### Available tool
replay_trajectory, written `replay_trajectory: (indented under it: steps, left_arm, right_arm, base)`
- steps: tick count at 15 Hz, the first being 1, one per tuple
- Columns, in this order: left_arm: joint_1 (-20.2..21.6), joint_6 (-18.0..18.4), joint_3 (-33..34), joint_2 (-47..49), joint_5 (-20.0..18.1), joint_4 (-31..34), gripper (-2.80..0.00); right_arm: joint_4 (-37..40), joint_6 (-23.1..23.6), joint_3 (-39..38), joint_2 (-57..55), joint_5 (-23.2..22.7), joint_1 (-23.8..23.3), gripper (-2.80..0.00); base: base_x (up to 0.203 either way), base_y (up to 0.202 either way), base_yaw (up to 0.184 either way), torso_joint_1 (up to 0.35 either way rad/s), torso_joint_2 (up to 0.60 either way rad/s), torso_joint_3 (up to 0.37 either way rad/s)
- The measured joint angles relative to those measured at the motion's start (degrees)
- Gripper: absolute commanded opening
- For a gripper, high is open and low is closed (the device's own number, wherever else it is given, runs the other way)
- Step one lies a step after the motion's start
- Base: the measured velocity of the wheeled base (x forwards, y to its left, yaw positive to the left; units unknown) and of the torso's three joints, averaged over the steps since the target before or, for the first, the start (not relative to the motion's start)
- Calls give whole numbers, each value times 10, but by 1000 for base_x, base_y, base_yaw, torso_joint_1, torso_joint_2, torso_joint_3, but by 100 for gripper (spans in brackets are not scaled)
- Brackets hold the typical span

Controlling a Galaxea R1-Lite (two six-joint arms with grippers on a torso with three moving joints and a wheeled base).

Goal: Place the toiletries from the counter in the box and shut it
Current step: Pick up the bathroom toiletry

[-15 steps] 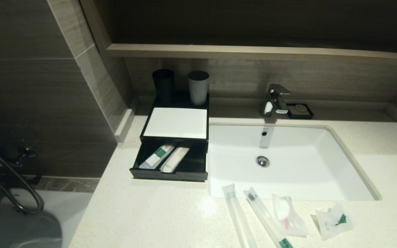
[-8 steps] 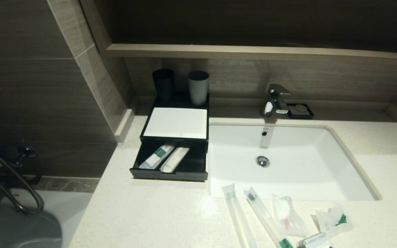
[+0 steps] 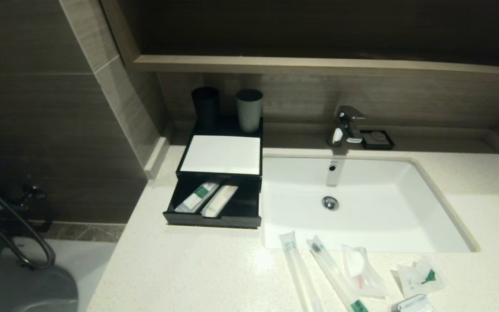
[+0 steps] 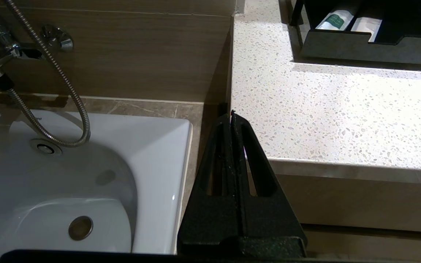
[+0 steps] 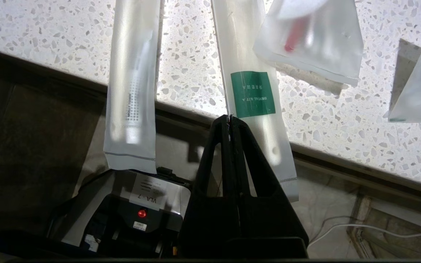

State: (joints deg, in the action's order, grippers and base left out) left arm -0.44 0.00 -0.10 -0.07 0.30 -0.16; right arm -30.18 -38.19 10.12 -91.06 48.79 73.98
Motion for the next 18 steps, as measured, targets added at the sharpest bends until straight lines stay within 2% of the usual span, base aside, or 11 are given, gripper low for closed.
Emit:
replay_trajectory:
  steps: [1, 13, 18]
  left_arm:
    - [0, 0, 0, 0, 0, 0, -280]
    - [0, 0, 0, 0, 0, 0, -280]
    - [0, 0, 0, 0, 0, 0, -280]
  right_arm:
    - [0, 0, -2, 2, 0, 0, 0]
    - [0, 28, -34, 16, -1, 0, 0]
    - [-1, 21, -33, 0, 0, -1, 0]
  base:
    - [0, 0, 0, 0, 0, 0]
    - [0, 0, 0, 0, 0, 0]
    - [0, 0, 0, 0, 0, 0]
